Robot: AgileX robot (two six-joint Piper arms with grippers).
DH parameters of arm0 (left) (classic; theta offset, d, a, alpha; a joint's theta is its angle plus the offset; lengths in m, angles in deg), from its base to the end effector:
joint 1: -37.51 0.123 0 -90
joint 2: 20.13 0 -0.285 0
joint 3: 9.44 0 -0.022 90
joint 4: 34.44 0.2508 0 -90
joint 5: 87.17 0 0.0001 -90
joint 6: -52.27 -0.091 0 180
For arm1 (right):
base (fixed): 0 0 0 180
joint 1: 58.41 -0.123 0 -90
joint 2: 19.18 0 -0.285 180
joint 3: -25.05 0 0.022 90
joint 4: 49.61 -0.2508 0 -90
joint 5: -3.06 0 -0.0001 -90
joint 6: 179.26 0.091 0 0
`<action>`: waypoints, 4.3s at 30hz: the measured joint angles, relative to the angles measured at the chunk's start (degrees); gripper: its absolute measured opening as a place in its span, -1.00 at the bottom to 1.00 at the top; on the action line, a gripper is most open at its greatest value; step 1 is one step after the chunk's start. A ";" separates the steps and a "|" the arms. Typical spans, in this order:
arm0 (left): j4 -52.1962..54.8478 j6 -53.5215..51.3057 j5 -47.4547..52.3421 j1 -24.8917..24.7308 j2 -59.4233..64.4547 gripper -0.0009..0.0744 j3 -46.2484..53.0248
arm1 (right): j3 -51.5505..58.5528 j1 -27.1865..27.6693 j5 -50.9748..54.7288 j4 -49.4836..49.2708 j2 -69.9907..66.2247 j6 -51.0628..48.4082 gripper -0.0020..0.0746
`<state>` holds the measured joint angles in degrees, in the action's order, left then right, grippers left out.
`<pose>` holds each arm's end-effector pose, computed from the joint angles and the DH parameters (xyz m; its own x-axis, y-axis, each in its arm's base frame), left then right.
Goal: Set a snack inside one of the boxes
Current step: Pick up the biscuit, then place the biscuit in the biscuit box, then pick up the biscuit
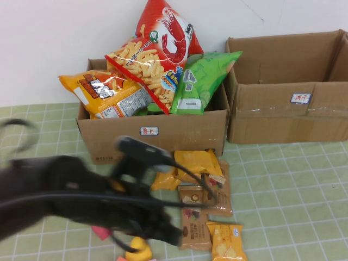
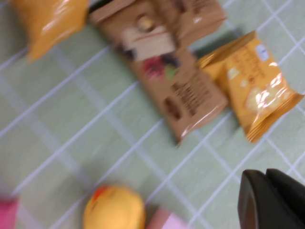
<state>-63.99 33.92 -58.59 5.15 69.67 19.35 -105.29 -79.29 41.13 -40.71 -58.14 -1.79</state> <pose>0.2265 -0.1690 0.2358 -0.7661 0.3230 -0.5557 0.5346 0.8001 -0.2719 0.0979 0.0280 0.2765 -0.4992 -0.3673 -0.7848 -0.3710 0.9091 -0.1895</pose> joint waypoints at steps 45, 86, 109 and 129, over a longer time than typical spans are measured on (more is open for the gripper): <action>31.86 32.36 10.53 -19.78 38.16 0.39 -33.06 | 0.38 0.00 -2.33 -0.02 0.00 0.26 -0.95; 56.79 26.78 -7.39 -15.62 39.65 0.04 -66.46 | 0.38 0.00 -2.33 -0.02 0.00 0.26 -0.95; 59.19 26.76 -36.81 -5.38 50.24 0.55 -66.71 | 3.40 0.00 -5.19 -0.02 0.00 0.26 -0.95; 55.96 30.19 10.53 -8.96 38.73 -0.96 -82.60 | 3.53 0.00 -7.27 -0.13 0.00 0.26 -0.95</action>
<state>-8.03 64.11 -48.06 -3.81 108.40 -63.24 -101.76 -79.29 33.87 -40.84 -58.14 -1.53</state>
